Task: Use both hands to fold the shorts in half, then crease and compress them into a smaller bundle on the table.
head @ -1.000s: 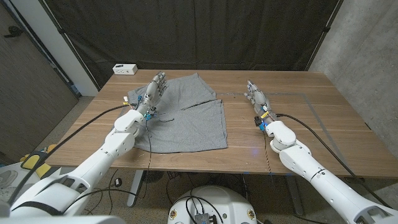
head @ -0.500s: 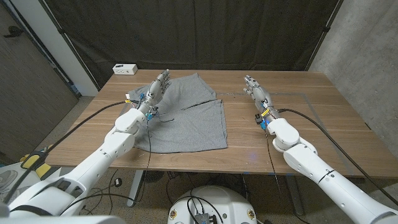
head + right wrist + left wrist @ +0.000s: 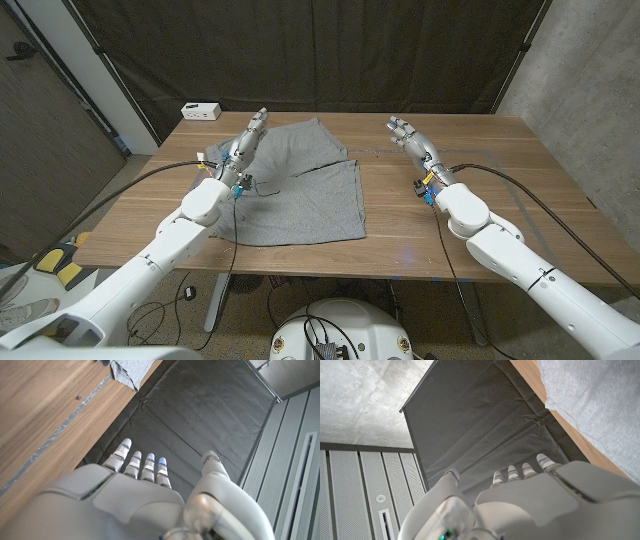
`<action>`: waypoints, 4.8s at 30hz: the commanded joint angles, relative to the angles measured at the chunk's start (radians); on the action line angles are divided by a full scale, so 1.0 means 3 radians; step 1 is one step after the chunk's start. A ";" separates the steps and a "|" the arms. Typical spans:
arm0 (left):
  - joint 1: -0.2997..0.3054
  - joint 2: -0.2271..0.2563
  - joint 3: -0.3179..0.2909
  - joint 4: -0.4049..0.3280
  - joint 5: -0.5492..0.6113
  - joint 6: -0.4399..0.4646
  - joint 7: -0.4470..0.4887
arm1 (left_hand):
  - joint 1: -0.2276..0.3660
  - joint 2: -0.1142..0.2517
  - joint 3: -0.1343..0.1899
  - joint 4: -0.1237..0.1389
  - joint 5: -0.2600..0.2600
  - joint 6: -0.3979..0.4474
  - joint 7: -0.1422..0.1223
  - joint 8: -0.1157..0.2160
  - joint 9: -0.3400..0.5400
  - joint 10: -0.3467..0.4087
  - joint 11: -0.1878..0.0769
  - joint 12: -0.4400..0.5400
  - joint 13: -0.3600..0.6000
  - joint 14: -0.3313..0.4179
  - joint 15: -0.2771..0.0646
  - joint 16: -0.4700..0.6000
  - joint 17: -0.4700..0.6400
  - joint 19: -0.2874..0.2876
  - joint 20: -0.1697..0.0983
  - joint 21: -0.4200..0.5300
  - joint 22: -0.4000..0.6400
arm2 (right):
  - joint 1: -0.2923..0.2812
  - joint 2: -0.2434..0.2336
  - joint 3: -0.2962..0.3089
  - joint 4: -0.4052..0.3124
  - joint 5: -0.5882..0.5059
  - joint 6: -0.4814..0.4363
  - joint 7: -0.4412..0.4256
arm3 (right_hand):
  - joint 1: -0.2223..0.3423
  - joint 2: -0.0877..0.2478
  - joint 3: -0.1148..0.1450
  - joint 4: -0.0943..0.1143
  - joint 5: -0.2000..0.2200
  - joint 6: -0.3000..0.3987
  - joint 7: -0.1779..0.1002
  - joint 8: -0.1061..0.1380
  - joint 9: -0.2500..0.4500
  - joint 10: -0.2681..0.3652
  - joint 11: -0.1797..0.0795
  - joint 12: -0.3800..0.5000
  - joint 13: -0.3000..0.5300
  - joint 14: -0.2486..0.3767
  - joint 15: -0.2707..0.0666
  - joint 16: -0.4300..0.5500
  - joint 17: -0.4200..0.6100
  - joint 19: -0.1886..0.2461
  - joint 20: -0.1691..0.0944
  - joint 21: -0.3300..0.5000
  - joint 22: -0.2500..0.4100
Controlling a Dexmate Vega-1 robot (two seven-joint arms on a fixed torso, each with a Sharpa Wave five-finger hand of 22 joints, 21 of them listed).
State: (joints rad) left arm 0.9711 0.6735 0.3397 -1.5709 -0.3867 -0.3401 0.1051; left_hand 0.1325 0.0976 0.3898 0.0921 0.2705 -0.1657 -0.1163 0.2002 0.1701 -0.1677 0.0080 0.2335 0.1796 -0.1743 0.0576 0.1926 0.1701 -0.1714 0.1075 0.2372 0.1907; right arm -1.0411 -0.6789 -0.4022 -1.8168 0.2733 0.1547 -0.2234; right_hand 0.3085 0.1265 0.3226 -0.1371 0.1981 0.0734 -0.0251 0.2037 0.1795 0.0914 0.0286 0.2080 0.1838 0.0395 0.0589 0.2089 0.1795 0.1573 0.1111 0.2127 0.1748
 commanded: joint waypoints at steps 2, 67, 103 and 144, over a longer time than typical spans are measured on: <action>0.0387 0.0312 -0.0183 -0.0636 0.0485 0.0313 0.0494 | 0.0055 0.0007 0.0007 -0.0038 -0.0015 0.0009 -0.0009 0.0021 0.0013 0.0008 0.0057 0.0032 0.0013 -0.0255 0.0021 0.0004 0.0008 -0.0030 0.0017 0.0002 0.0004 | -0.0069 -0.0242 0.0004 -0.0374 -0.0384 -0.0290 -0.0088 | 0.0052 0.0014 0.0017 -0.0021 -0.0005 0.0025 0.0000 0.0016 0.0009 0.0032 -0.0018 0.0018 0.0019 0.0026 0.0005 0.0018 0.0008 0.0028 -0.0004 0.0007 0.0010; 0.2240 0.0432 -0.1619 -0.2007 0.1983 0.1287 0.0784 | 0.0152 -0.0015 0.0018 -0.0143 -0.0127 -0.0015 -0.0026 -0.0044 0.0019 -0.0002 -0.0039 -0.0032 0.0020 -0.0274 0.0017 -0.0037 0.0014 -0.0089 0.0026 -0.0040 0.0011 | 0.0005 -0.0534 -0.0651 -0.1599 -0.1905 -0.1790 0.0313 | 0.0226 0.0031 0.0085 -0.0054 -0.0055 0.0002 -0.0083 -0.0037 0.0017 0.0091 -0.0074 -0.0012 0.0024 0.0111 -0.0078 0.0002 0.0016 0.0098 -0.0042 -0.0003 0.0009; 0.2764 0.0049 -0.1908 -0.2288 0.2482 0.1743 0.0466 | 0.0251 0.0005 0.0055 -0.0236 -0.0192 -0.0090 -0.0031 -0.0058 0.0024 -0.0135 -0.0054 -0.0098 0.0027 -0.0385 0.0040 -0.0058 0.0015 -0.0202 0.0011 -0.0086 0.0012 | -0.0114 -0.0478 -0.1001 -0.1654 -0.2351 -0.2018 0.0479 | 0.0260 0.0036 0.0089 -0.0041 -0.0058 -0.0064 -0.0093 -0.0056 0.0021 0.0083 -0.0073 -0.0028 0.0028 0.0112 -0.0097 -0.0011 0.0020 0.0104 -0.0059 -0.0015 0.0009; 0.2924 0.0273 -0.1810 -0.2364 0.3166 0.2352 0.0201 | 0.0576 -0.0040 0.0131 -0.0534 -0.0244 -0.0092 0.0125 0.0002 0.0036 -0.0316 -0.0038 -0.0116 0.0043 -0.0470 0.0124 -0.0034 0.0020 -0.0174 0.0086 -0.0066 0.0007 | -0.0243 -0.0149 -0.1510 -0.1513 -0.3668 -0.2528 0.0615 | 0.0872 -0.0132 0.0262 -0.0175 -0.0018 0.0223 -0.0040 0.0049 0.0024 0.0225 -0.0147 -0.0013 0.0027 0.0333 -0.0285 -0.0001 0.0002 0.0426 -0.0064 0.0032 0.0002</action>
State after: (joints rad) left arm 1.8514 0.7191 -0.2321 -2.2660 0.4804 0.2843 0.1827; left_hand 0.2821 0.0890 0.4250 -0.0523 0.1995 -0.1743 -0.0920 0.1894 0.1795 -0.1770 -0.0090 0.1936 0.1887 -0.1708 0.0862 0.1745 0.1749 -0.1716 0.1218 0.2089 0.1906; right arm -1.0944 -0.7453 -0.8313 -2.2866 -0.7349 -0.5722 -0.0429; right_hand 0.5483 0.0948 0.3916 -0.1895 0.1855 0.1270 -0.0394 0.2115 0.1838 0.1503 -0.0161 0.2001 0.1882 0.1308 -0.0217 0.2089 0.1767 0.2739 0.0911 0.2205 0.1721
